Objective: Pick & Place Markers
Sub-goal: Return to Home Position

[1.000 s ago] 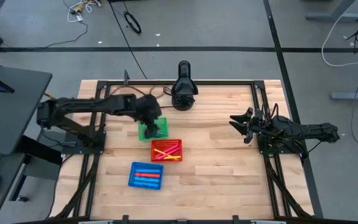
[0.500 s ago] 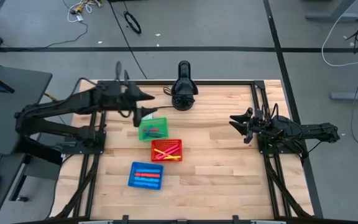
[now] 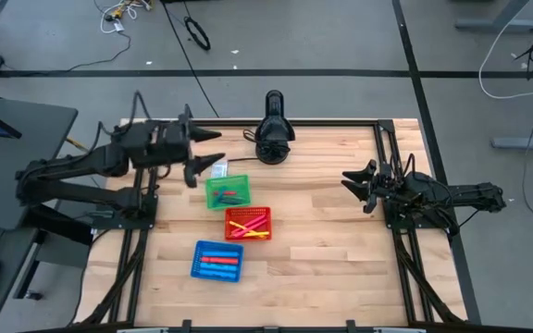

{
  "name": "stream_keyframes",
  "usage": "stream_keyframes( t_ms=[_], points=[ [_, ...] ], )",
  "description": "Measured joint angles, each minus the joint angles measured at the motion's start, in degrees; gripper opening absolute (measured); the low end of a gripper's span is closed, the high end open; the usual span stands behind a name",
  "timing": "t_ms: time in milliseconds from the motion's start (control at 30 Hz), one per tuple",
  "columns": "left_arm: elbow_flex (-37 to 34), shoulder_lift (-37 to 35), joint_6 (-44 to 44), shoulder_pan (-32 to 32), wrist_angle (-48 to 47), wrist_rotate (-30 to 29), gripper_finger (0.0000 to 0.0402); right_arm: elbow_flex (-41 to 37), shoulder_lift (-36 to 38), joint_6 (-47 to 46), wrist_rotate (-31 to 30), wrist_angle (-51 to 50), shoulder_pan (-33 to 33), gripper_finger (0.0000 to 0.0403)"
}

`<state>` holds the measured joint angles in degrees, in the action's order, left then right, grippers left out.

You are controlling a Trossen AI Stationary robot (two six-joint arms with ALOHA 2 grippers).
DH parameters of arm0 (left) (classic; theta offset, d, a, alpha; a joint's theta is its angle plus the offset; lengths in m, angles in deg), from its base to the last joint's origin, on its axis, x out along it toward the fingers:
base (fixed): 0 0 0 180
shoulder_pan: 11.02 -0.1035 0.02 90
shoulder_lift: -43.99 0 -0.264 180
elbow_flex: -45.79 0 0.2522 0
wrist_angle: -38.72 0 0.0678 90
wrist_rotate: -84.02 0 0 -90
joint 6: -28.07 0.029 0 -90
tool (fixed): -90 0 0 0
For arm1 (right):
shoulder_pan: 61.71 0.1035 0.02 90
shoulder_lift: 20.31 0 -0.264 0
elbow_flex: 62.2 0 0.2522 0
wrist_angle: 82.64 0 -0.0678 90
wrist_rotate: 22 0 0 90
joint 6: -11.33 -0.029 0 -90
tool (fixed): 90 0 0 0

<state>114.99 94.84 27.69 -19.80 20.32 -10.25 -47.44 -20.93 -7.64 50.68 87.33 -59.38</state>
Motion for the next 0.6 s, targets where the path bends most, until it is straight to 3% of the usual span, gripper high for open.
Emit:
stream_keyframes(
  t_ms=[233,367,500,600],
  points=[
    [-12.9,-7.2,1.0,0.3,8.0,-0.5,0.0273,0.0,0.0,0.0,0.2,0.0,0.0,0.0166],
    [-21.1,-12.6,-2.7,0.4,16.1,-0.2,0.0273,0.0,0.0,0.0,0.3,0.1,0.0,0.0166],
    [-28.0,-17.8,-5.5,0.4,17.0,0.4,0.0273,0.0,0.0,0.0,0.3,0.1,0.0,0.0166],
    [-32.4,-21.9,-6.7,0.4,17.8,-2.6,0.0273,0.0,0.0,0.0,0.3,0.0,0.0,0.0166]
  ],
)
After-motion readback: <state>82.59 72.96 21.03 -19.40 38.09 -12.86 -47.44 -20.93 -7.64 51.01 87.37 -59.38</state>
